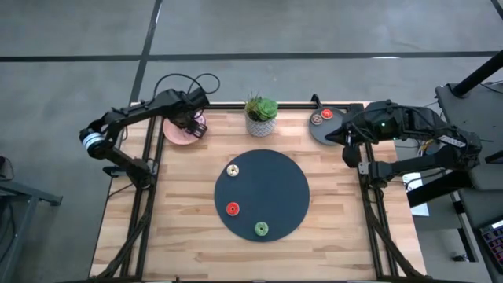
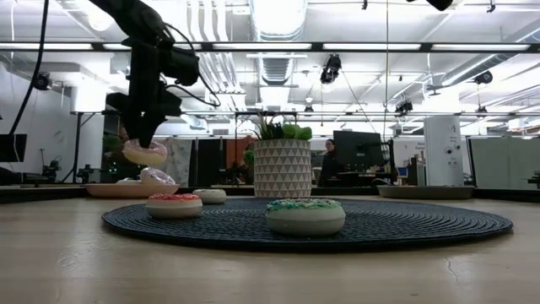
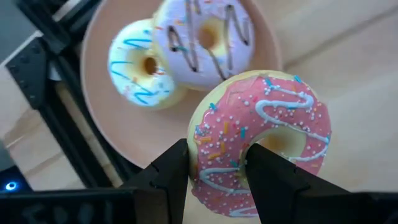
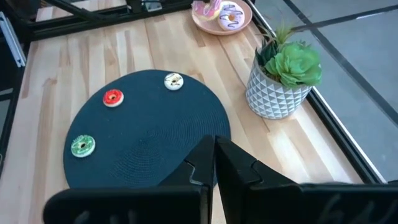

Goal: Pick & Place donuts
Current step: Put the large pink donut on the pink plate

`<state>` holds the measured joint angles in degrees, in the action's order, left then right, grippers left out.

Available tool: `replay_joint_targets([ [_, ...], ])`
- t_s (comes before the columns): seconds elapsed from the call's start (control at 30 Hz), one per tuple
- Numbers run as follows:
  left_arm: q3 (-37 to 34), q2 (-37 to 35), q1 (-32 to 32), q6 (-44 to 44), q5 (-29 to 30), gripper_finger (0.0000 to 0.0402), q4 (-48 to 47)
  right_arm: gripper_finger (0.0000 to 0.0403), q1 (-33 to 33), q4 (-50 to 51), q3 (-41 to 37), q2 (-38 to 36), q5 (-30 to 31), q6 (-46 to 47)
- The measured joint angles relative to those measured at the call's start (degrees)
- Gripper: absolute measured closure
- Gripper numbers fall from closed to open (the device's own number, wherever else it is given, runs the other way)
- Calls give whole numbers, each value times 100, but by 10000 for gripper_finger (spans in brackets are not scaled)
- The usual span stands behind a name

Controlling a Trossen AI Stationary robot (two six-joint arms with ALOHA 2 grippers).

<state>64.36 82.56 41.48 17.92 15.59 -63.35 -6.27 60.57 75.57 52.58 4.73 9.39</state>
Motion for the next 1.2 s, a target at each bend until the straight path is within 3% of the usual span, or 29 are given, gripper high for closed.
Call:
replay_joint_targets([
  [0.3,-77,0,344,-152,488,275,10,394,-1,2,0,302,0,79],
  [0.67,-769,0,357,-93,492,275,609,394,0,2,0,417,-1,95],
  [1.2,-1123,0,379,17,692,275,901,394,-1,3,0,413,-4,116],
])
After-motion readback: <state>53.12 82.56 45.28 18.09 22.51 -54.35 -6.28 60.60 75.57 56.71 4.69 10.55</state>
